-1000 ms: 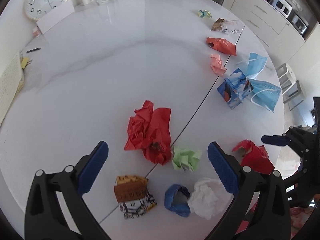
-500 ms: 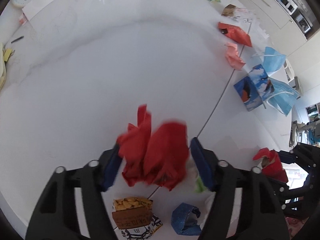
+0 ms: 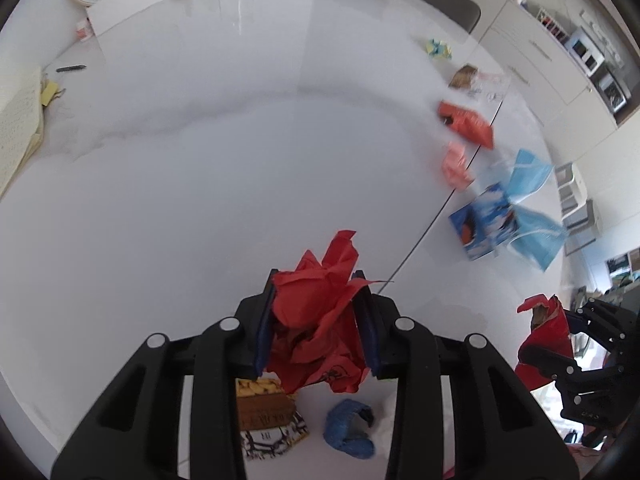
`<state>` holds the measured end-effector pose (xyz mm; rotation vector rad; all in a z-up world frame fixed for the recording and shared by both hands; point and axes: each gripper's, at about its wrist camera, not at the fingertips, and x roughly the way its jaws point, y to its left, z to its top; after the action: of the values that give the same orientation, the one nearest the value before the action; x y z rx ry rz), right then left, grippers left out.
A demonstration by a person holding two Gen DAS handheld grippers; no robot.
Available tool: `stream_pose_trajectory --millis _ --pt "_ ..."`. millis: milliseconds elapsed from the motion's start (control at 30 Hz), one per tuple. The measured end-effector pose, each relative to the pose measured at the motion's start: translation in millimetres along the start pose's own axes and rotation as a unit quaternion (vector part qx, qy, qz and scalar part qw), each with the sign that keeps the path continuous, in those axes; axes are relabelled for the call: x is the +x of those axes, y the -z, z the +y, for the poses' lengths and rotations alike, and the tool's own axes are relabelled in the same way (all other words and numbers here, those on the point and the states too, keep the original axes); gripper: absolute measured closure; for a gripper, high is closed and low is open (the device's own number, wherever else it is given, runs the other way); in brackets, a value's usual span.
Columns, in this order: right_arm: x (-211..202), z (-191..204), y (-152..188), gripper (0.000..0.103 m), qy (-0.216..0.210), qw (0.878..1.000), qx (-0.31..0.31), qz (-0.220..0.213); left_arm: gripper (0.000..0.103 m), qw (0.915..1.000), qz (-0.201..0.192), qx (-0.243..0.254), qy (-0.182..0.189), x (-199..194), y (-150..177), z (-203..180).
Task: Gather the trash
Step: 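Grasp the red crumpled paper with the left tool while the right tool grasps another red paper, then carry both red papers to the wastebasket and open both tools over it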
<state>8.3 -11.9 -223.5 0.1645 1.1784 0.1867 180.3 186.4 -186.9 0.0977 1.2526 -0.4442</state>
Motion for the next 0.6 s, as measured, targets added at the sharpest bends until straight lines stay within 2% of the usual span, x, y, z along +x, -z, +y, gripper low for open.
stream_pose_trajectory --millis 167,333,500,600 --pt "-43 -35 8 0.055 0.007 0.998 0.046 -0.047 0.068 0.9991 -0.035 0.014 0.019 -42 3 -29" --pt "-87 -91 32 0.055 0.042 0.993 0.088 -0.067 0.068 0.9957 -0.048 0.064 0.048 -63 10 -95" --pt "-111 -152 57 0.054 0.081 0.99 0.098 -0.059 0.068 0.9911 -0.049 0.073 0.1 -65 9 -169" --pt "-109 -187 70 0.054 0.085 0.99 0.107 -0.044 0.068 0.9892 -0.047 0.09 0.106 -58 11 -212"
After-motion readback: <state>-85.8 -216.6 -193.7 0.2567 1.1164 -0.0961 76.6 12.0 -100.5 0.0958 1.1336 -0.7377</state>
